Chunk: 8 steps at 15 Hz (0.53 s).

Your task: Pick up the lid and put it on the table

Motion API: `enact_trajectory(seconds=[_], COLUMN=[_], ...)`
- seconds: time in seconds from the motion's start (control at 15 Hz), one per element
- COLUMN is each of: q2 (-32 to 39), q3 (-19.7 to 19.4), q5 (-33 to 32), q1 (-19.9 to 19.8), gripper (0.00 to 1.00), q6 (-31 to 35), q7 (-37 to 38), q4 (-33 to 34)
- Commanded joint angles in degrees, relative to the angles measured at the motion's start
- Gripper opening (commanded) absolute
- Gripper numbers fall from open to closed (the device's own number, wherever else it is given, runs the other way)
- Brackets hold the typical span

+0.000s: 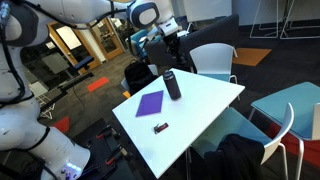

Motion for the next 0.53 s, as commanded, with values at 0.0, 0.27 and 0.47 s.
enact_trajectory(seconds=[0.0, 0.27, 0.47], q2=[1.76, 7.10, 12.48], q3=[-0.06, 0.65, 1.12], q5=[5.64, 12.34, 16.28], q1=[-3.02, -6.14, -7.55], gripper=[0.06, 0.06, 0.06], q6=[4.58, 7.49, 9.66], q7=[-3.10, -6.54, -8.81], q4=[-3.07, -5.60, -5.33])
